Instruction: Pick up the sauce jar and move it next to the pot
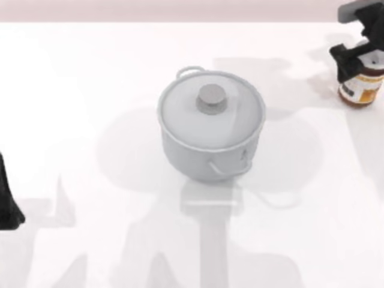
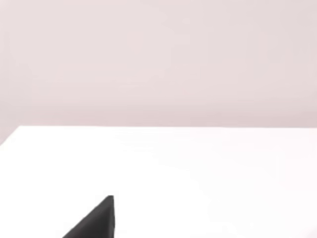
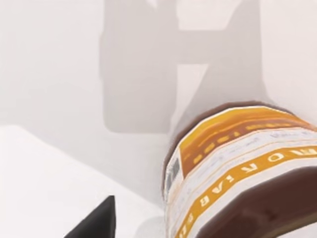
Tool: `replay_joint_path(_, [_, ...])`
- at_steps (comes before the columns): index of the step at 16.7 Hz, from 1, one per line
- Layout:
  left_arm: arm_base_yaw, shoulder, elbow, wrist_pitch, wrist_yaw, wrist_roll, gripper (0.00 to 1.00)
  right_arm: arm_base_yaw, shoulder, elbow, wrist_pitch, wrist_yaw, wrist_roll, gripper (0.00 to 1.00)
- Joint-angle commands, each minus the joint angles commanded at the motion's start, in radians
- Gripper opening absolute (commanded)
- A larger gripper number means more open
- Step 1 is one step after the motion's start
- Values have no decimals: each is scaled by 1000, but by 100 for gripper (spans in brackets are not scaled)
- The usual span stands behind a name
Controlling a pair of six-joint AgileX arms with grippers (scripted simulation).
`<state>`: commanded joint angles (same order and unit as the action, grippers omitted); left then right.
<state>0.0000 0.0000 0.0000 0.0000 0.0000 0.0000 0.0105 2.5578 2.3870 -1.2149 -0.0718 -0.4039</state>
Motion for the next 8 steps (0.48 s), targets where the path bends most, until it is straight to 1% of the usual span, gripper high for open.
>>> replay_joint_path(8, [0,0,0,0,0,0,100,0,0,0,0,0,0,32])
